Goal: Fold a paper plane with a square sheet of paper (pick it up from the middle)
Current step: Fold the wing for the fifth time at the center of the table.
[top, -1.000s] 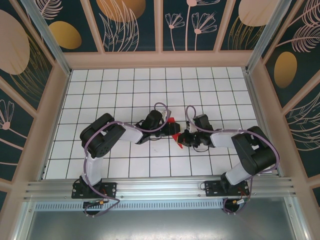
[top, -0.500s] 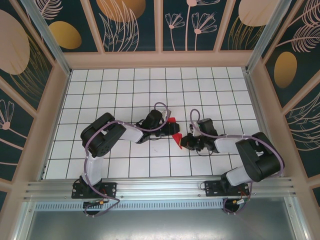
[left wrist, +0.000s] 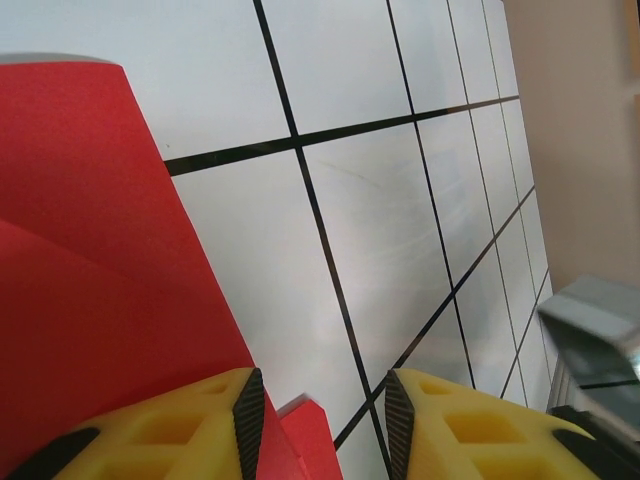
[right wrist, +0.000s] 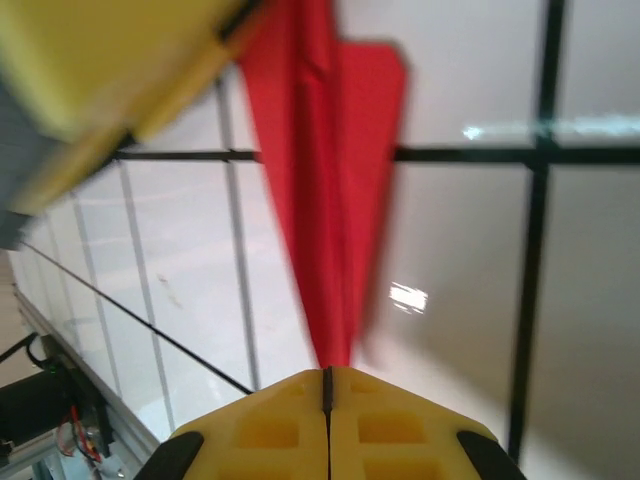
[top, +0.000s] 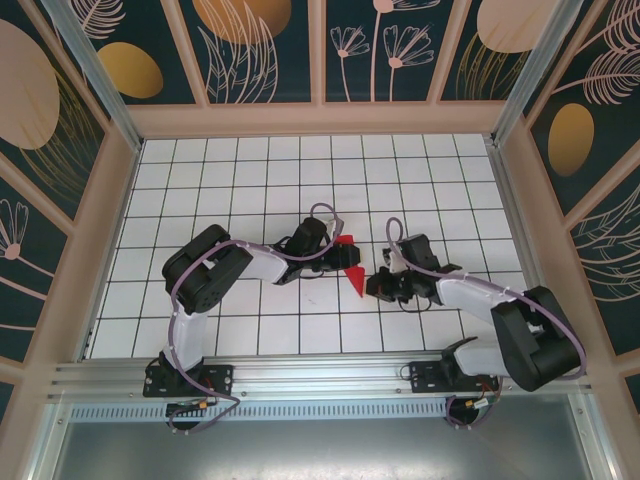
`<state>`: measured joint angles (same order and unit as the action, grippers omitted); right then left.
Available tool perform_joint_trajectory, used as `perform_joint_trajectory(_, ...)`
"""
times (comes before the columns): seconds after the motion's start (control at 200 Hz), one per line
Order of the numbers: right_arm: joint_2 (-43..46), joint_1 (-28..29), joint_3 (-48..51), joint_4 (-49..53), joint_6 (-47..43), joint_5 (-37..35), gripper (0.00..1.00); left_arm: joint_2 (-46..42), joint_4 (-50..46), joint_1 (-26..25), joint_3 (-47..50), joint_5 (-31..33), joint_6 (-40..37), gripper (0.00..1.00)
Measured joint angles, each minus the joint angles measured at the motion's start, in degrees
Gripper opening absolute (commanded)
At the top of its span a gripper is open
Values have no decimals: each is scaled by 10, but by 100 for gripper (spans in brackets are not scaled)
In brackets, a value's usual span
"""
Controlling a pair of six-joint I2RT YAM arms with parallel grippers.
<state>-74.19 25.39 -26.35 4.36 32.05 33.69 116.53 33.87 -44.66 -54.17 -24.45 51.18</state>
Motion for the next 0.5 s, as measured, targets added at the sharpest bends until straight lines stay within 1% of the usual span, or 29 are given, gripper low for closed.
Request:
perform_joint_trajectory(0.11,-7,6,-27,-23,4,23,8,1,-1,1,-2,-4,-2,39)
perform_joint_trajectory(0.195,-48,13,-47,-41,4,38,8,2,-1,2,-3,-6,-2,39)
perform_joint_trajectory(0.355,-127,18,-58,-54,4,33,7,4,-5,2,-8,-6,-2,39)
perform_joint_trajectory(0.5,-141,12,-44,-59,2,26,7,4,-7,2,-8,-6,-6,39)
